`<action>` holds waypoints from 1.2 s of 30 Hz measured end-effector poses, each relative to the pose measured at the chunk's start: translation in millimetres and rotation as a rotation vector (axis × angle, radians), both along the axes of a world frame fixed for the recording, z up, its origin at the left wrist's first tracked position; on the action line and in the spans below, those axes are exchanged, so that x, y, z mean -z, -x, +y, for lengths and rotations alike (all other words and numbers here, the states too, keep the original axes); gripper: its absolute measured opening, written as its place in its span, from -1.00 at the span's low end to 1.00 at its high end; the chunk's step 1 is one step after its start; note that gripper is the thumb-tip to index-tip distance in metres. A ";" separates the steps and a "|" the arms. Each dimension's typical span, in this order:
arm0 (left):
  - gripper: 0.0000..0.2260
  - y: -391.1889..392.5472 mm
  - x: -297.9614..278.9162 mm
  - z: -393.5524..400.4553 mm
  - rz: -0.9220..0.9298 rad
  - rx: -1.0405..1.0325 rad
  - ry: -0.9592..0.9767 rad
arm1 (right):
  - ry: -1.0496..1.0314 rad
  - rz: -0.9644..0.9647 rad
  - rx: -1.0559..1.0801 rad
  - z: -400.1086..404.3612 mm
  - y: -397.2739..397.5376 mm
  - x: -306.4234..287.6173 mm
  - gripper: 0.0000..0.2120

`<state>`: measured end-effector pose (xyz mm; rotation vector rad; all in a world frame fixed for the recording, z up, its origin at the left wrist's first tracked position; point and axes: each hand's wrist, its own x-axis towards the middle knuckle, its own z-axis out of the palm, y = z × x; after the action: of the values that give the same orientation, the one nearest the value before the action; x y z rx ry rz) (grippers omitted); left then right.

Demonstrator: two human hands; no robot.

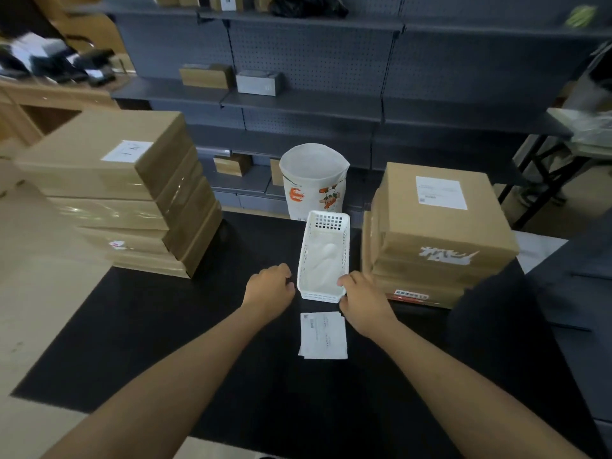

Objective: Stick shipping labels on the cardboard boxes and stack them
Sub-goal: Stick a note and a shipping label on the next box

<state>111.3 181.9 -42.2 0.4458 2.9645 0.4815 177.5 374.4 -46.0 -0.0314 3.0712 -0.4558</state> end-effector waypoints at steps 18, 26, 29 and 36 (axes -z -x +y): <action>-0.78 36.8 1.8 -134.1 0.019 0.067 0.047 | -0.039 -0.032 0.039 -133.3 46.6 8.4 -0.70; -0.78 61.8 2.3 -223.7 -0.011 0.024 0.048 | -0.034 -0.034 -0.017 -222.0 70.8 9.9 -0.70; -0.77 76.5 4.3 -264.2 -0.002 0.068 0.074 | -0.047 -0.056 0.018 -265.0 81.4 13.8 -0.70; -0.75 110.6 -1.7 -354.2 0.001 0.114 0.128 | -0.027 -0.074 0.081 -356.4 100.0 13.5 -0.69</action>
<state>0.8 -172.3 -40.5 0.5972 2.9278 0.2775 77.5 18.0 -59.5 0.1090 3.0135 -0.4091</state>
